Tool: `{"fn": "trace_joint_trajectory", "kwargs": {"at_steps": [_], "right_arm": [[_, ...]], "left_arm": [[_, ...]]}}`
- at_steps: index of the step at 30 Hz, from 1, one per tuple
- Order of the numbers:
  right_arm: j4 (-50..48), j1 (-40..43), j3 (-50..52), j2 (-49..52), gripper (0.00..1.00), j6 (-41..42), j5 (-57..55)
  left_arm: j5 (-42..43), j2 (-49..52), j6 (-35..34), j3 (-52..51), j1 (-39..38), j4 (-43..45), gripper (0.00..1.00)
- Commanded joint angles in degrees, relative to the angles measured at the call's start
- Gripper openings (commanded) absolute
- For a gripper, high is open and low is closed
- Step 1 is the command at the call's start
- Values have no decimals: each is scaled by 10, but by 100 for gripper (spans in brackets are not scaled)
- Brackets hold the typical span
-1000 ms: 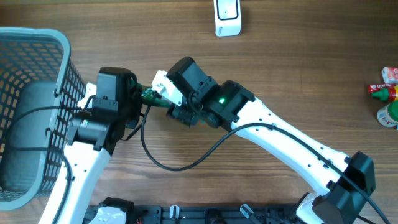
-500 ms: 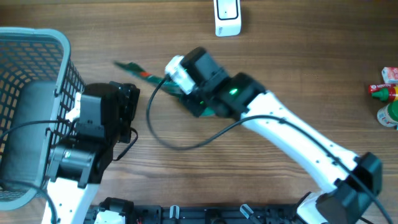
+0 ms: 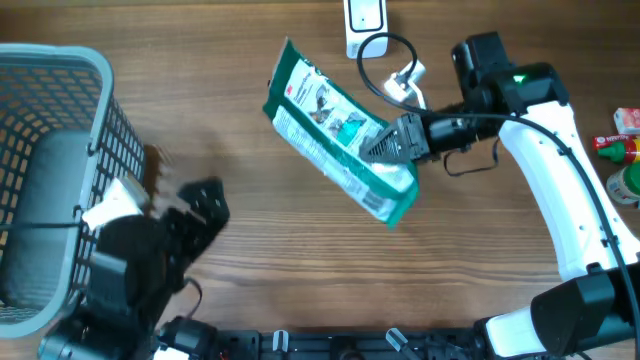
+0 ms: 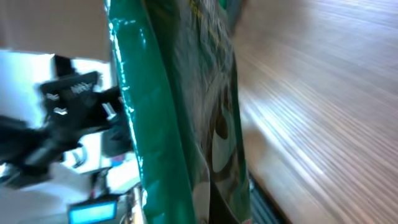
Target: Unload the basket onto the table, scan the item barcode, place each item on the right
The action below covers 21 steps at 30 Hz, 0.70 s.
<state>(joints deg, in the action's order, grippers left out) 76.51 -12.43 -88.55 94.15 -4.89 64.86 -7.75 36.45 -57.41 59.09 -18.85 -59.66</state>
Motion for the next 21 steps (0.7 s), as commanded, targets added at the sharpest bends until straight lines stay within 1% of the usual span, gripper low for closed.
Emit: {"fn": "trace_joint_trajectory", "kwargs": {"at_steps": [1,5,7,10,16,17,19,20,21], "right_arm": [[55,1,0,-11,4,-101,87],[61,1,0,-11,4,-101,114],[67,1,0,-11,4,-83,139],[67,1,0,-11,4,-23,139],[64,1,0,-11,4,180,139],[64,1,0,-11,4,199,139],[60,1,0,-11,4,202,139],[57,1,0,-11,4,192,139],[56,1,0,-12,4,162,139]], "left_arm": [[-31,-21,43,1,-52,-78,98],[-43,-21,38,0,-73,-122,98],[-43,-21,38,0,-73,-135,98],[-43,-21,39,0,-73,-151,100],[-43,-21,38,0,-73,-154,100],[-43,-21,38,0,-73,-154,100],[-43,-21,39,0,-73,-154,100],[-43,-21,39,0,-73,-154,100],[-43,-21,39,0,-73,-154,100]]}}
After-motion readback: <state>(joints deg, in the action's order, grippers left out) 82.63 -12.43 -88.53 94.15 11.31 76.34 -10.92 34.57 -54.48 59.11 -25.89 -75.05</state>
